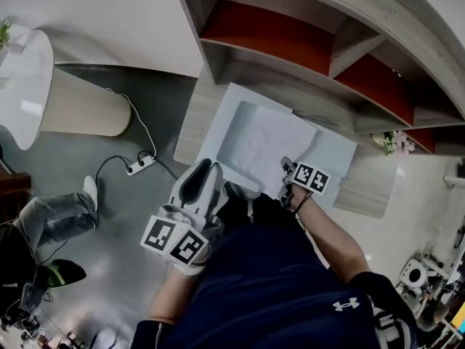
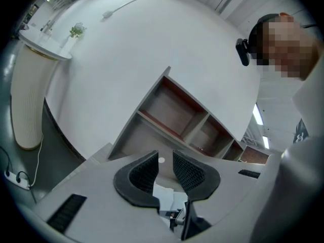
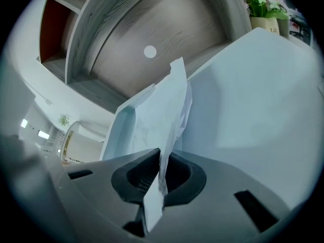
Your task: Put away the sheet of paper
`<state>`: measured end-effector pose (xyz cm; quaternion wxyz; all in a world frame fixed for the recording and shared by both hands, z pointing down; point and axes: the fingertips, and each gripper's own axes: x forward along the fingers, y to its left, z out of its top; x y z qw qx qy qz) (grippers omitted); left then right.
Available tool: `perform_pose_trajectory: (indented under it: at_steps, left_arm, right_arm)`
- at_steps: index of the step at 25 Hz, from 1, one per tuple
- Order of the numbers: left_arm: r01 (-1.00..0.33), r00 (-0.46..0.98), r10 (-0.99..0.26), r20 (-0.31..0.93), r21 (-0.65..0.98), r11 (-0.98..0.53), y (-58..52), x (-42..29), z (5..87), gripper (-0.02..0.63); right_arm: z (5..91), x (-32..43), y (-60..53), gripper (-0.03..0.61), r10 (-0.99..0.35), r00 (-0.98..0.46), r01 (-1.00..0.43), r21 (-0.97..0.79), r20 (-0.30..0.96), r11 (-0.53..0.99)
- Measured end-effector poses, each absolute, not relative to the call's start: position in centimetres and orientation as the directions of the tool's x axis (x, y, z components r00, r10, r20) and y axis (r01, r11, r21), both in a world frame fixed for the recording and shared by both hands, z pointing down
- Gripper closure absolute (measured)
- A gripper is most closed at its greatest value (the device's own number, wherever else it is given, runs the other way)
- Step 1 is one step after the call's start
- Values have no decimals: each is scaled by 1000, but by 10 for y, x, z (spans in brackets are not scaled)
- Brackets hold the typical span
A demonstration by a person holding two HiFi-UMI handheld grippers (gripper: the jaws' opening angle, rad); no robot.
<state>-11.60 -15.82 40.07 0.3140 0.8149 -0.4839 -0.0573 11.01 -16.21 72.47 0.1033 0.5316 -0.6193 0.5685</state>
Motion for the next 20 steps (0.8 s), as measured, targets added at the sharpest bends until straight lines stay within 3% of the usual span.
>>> perform_pose_trajectory:
  at_steps: [20]
  left_arm:
    - [-764,488,-842,229,579,-285,-166,-151,409,515]
  right_arm:
    - [728,51,-197,561,-486,-462,-821,-566,742,-82]
